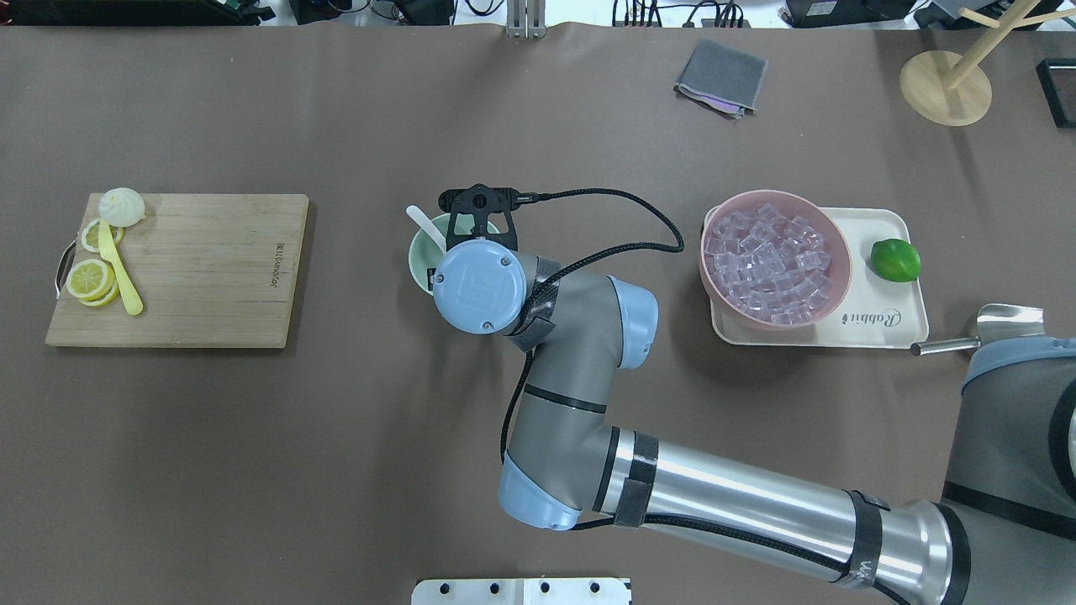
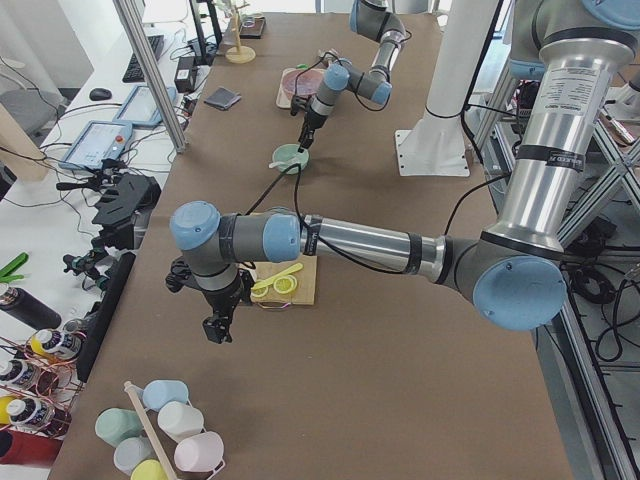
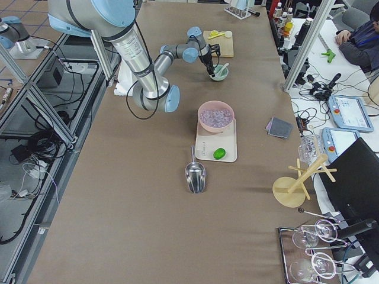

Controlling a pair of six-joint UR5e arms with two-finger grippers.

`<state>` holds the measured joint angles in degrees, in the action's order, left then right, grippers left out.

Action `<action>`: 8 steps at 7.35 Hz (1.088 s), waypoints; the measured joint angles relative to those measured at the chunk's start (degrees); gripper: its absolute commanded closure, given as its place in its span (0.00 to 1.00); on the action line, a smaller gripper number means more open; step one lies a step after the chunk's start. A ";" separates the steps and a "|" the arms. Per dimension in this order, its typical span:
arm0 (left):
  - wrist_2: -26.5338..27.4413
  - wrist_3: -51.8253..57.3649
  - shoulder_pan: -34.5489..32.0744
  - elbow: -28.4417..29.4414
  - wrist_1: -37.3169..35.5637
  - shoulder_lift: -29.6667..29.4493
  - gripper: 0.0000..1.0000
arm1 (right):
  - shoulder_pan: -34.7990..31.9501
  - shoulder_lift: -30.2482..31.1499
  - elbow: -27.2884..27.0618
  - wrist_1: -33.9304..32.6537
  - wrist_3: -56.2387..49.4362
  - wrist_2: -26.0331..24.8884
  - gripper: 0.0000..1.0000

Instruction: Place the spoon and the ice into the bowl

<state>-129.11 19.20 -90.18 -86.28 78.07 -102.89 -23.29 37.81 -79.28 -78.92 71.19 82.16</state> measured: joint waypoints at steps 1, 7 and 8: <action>0.02 -0.11 0.00 0.29 -0.11 0.28 0.01 | -1.03 -0.06 -0.39 -0.02 0.00 1.39 0.01; -7.34 -7.92 -0.14 -5.62 -0.76 9.68 0.01 | -20.71 11.64 -13.65 -3.47 -10.43 27.29 0.00; -8.42 -10.58 -0.15 -9.73 -0.65 12.87 0.01 | -23.80 14.06 -18.78 -9.48 -14.97 30.12 0.00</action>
<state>-137.54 8.63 -90.33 -96.01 77.42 -90.03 -47.09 51.87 -98.07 -88.40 56.22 112.28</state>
